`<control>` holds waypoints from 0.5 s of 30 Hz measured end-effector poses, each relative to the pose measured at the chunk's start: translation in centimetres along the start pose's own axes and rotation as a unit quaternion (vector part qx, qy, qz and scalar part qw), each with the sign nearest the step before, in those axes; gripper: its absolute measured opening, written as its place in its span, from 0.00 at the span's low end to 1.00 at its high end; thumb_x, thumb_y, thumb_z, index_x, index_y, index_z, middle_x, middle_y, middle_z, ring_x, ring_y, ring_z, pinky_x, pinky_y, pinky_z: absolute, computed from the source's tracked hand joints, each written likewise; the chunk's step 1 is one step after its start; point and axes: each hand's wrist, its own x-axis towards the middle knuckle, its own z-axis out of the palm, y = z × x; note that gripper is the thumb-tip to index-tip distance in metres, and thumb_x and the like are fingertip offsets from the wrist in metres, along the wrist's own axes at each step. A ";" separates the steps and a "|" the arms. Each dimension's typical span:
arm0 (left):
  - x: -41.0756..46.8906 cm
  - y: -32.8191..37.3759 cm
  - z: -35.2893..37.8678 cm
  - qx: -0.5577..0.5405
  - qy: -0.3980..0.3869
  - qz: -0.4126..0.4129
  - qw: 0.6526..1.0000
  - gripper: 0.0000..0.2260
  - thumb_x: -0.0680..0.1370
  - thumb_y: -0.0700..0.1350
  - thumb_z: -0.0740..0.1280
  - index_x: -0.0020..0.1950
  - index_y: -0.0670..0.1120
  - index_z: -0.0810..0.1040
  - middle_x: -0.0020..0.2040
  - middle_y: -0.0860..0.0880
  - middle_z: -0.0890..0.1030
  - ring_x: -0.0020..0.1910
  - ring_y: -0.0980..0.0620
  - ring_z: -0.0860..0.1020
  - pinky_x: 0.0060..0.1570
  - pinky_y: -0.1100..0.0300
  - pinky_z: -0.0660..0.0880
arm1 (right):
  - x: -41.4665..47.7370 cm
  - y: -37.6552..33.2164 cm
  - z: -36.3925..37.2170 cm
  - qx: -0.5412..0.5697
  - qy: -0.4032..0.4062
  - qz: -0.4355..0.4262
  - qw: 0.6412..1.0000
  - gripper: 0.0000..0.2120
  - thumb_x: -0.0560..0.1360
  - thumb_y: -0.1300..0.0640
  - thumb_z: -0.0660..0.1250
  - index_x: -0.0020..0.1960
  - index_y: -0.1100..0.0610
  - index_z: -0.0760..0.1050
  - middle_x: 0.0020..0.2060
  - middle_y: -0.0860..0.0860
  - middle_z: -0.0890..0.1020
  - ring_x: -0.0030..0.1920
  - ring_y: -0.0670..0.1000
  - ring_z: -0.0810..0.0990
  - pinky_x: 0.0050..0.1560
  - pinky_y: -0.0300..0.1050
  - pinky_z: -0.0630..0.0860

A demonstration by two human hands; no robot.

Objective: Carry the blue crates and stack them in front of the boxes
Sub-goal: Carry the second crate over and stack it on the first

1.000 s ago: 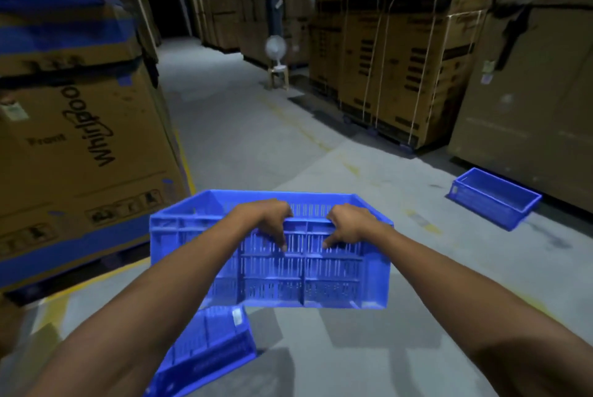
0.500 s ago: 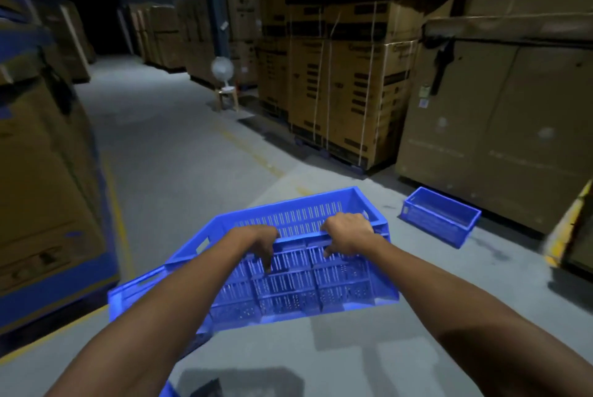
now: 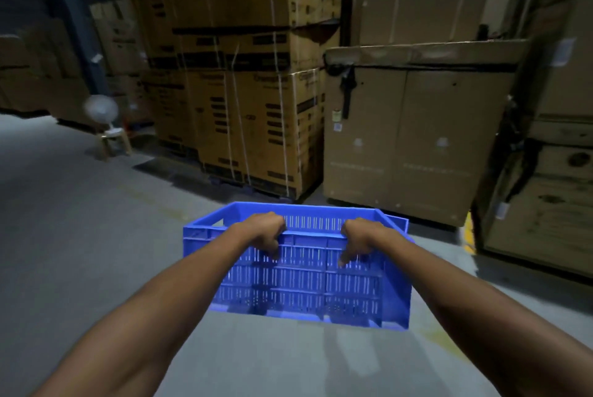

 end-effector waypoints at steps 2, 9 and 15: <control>4.0 0.9 -1.2 0.025 0.006 0.045 0.999 0.18 0.60 0.52 0.79 0.33 0.47 0.71 0.36 0.50 0.76 0.41 0.44 0.79 0.38 0.53 0.75 | 2.5 1.7 0.0 0.018 -0.022 0.015 0.999 0.23 0.62 0.40 0.79 0.44 0.56 0.78 0.41 0.51 0.83 0.41 0.53 0.82 0.49 0.50 0.81; 19.4 3.2 -4.2 0.055 -0.020 0.117 0.991 0.16 0.60 0.50 0.79 0.34 0.46 0.73 0.36 0.49 0.77 0.42 0.44 0.78 0.39 0.54 0.74 | 12.6 11.2 0.4 0.094 0.031 0.055 0.994 0.19 0.63 0.49 0.80 0.38 0.56 0.71 0.42 0.55 0.79 0.46 0.56 0.79 0.46 0.48 0.77; 34.4 4.5 -6.6 0.048 -0.043 0.109 0.992 0.19 0.63 0.54 0.79 0.45 0.46 0.79 0.47 0.46 0.82 0.47 0.44 0.79 0.43 0.54 0.75 | 22.7 20.3 -3.8 0.085 0.103 0.045 0.990 0.20 0.62 0.46 0.78 0.43 0.58 0.77 0.37 0.51 0.82 0.42 0.53 0.80 0.39 0.48 0.77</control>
